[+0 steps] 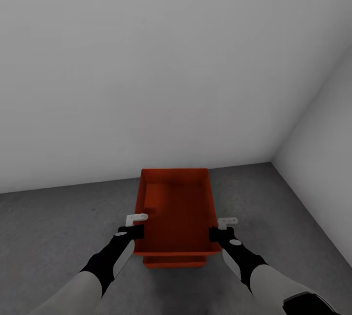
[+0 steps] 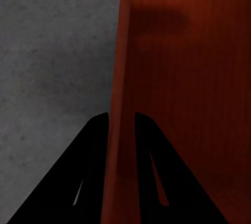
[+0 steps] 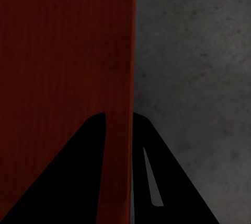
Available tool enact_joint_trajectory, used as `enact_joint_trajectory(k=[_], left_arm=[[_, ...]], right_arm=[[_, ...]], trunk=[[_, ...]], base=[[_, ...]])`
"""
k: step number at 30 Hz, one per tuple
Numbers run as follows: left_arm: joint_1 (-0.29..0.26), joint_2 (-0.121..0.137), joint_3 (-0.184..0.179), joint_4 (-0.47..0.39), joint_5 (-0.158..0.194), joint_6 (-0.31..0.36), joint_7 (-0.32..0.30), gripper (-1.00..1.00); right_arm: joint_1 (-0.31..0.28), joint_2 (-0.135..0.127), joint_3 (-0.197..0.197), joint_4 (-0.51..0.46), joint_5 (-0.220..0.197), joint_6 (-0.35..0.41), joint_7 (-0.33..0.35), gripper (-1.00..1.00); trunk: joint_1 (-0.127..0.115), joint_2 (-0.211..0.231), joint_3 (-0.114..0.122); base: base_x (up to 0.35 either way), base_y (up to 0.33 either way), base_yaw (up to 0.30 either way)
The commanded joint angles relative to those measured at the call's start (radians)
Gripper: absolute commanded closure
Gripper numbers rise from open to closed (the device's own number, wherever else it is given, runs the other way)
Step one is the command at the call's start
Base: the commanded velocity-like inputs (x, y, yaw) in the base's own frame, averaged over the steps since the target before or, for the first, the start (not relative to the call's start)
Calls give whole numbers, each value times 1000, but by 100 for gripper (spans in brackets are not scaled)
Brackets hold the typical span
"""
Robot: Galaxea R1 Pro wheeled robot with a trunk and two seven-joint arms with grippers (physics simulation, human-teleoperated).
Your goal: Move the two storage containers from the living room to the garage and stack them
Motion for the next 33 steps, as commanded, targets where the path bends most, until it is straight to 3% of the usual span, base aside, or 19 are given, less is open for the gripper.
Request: enact_joint_trajectory(k=[1,33], left_arm=[[-1,2,14,-5,-3,-55,12,100],[-1,2,14,-5,-4,-55,12,100]], right_arm=[[0,-1,-11,31,-13,-5,-6,100],[0,-1,-11,31,-12,-6,-6,100]], trunk=[[4,-8,-4],[127,-232,-113]], base=[[0,0,0],[0,0,0]])
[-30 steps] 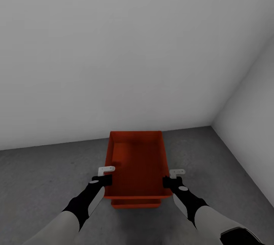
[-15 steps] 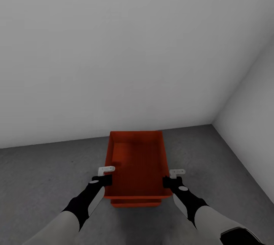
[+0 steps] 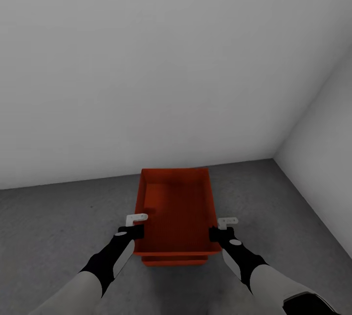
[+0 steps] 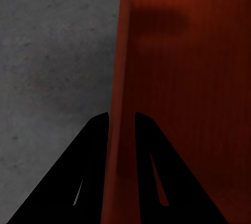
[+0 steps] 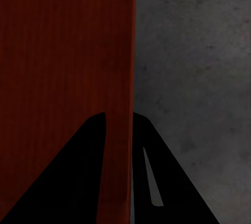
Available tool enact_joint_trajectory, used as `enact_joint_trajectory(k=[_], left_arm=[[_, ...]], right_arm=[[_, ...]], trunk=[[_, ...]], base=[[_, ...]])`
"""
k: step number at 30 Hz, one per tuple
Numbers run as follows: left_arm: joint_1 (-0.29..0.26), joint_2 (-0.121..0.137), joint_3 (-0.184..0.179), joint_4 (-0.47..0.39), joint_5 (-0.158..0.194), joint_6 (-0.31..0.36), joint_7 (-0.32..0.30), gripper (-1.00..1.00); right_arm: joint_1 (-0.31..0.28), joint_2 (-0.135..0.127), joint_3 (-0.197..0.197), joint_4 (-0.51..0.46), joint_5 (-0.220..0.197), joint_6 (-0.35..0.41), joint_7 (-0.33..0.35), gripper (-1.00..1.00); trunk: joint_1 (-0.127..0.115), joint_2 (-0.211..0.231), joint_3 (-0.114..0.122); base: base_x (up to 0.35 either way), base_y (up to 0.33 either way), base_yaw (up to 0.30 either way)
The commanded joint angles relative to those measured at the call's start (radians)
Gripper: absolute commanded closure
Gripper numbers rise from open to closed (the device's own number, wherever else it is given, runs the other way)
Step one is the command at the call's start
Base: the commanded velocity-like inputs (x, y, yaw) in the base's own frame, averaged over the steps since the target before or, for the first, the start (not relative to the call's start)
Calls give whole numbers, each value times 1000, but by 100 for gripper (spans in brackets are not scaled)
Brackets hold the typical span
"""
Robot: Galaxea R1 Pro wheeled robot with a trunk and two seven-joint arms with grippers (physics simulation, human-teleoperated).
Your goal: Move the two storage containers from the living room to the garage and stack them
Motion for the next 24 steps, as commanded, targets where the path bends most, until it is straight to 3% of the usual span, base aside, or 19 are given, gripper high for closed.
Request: enact_joint_trajectory(k=[1,24], left_arm=[[-1,2,15,-5,-4,-54,12,100],[-1,2,15,0,-3,-54,12,100]], right_arm=[[0,-1,-10,31,-13,-5,-6,100],[0,-2,-10,31,-14,-3,-6,100]], trunk=[[4,-8,-4],[92,-169,-85]], base=[[0,0,0],[0,0,0]])
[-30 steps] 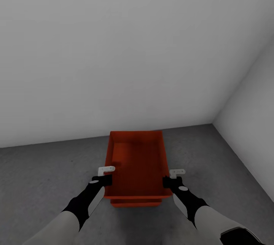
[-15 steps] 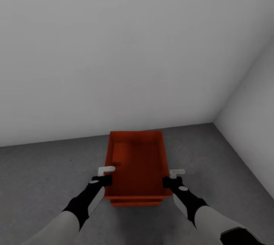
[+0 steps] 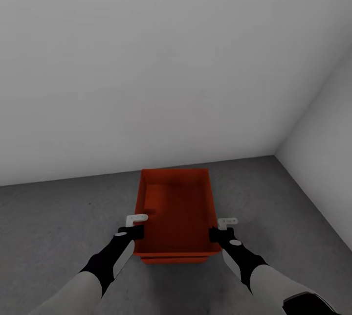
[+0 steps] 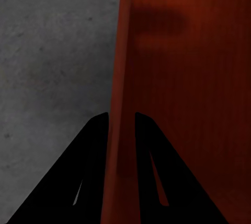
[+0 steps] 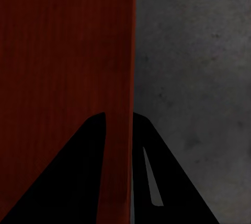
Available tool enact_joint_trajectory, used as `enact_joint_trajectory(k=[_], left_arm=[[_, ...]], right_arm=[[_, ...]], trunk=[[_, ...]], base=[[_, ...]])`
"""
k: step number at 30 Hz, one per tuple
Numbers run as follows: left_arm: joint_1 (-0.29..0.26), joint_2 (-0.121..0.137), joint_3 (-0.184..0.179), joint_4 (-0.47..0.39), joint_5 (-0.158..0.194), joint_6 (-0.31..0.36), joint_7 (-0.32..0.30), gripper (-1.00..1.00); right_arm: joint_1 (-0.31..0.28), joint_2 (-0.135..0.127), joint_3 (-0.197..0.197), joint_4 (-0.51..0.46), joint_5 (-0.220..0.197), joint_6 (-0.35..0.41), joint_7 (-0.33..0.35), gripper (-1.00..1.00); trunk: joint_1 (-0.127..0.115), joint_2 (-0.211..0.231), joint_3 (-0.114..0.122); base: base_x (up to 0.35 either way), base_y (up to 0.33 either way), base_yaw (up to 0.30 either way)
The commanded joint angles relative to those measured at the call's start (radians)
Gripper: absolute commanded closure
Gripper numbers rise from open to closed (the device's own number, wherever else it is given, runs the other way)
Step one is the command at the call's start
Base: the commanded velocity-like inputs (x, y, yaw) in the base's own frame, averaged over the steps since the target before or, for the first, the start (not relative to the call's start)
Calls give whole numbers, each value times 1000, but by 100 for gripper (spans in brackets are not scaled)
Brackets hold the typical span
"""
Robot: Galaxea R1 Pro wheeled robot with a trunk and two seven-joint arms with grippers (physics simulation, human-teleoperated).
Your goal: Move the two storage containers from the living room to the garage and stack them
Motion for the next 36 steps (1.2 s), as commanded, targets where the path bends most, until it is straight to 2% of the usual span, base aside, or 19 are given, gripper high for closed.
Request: enact_joint_trajectory(k=[1,31,36], left_arm=[[-1,2,19,-4,-6,-54,13,100],[-1,2,18,-3,-6,-54,13,100],[-1,2,18,-3,-6,-54,13,100]], right_arm=[[0,-2,-11,28,-13,-5,-6,100],[0,-1,-11,28,-13,-10,-8,100],[0,-1,-11,28,-13,-10,-8,100]], trunk=[[4,-8,-4],[119,-218,-98],[119,-218,-98]], base=[[0,0,0],[0,0,0],[0,0,0]])
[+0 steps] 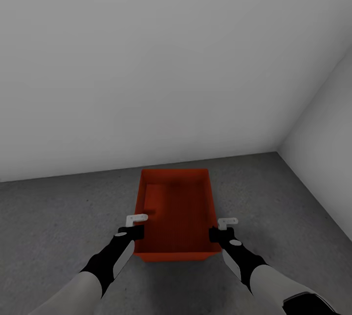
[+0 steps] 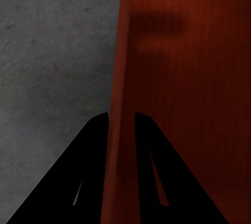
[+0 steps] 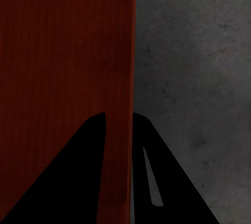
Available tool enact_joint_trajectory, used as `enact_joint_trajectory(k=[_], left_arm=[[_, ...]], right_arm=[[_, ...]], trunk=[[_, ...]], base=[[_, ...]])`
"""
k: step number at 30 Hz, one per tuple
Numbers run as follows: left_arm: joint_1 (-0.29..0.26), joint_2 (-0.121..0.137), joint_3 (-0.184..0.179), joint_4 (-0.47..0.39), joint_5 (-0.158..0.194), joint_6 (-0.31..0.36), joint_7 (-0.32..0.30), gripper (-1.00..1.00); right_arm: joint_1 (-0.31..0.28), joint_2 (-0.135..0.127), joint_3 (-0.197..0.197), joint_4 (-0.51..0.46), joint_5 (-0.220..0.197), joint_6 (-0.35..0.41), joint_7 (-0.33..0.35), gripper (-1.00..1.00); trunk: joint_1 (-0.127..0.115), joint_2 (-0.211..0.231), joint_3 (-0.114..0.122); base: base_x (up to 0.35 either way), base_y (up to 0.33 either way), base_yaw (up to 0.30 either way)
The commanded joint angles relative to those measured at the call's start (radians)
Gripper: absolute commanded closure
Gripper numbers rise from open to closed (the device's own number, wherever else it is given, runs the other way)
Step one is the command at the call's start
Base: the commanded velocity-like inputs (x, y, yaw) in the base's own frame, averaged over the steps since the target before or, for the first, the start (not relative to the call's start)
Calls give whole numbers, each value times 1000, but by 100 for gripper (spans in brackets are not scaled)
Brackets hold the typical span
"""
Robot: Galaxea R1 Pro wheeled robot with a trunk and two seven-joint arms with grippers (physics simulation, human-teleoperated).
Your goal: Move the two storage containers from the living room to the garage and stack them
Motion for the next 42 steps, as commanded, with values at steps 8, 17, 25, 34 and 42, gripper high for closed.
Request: enact_joint_trajectory(k=[8,17,25,34,42], left_arm=[[-1,2,21,-5,-9,-47,13,100],[-1,1,21,-5,-9,-47,13,100],[-1,2,21,-5,-9,-47,13,100],[-1,2,21,-5,-9,-47,13,100],[-1,1,21,-5,-9,-47,13,100]], right_arm=[[-1,-1,-13,27,-13,-6,-7,100],[-1,-1,-13,27,-13,-6,-7,100],[-1,-1,-13,27,-13,-6,-7,100],[-1,-1,-13,27,-13,-6,-7,100],[-1,-1,-13,27,-13,-6,-7,100]], trunk=[[0,0,-1],[34,-63,-29],[57,-105,-48],[57,-105,-48],[57,-105,-48]], base=[[0,0,0],[0,0,0],[0,0,0],[0,0,0],[0,0,0]])
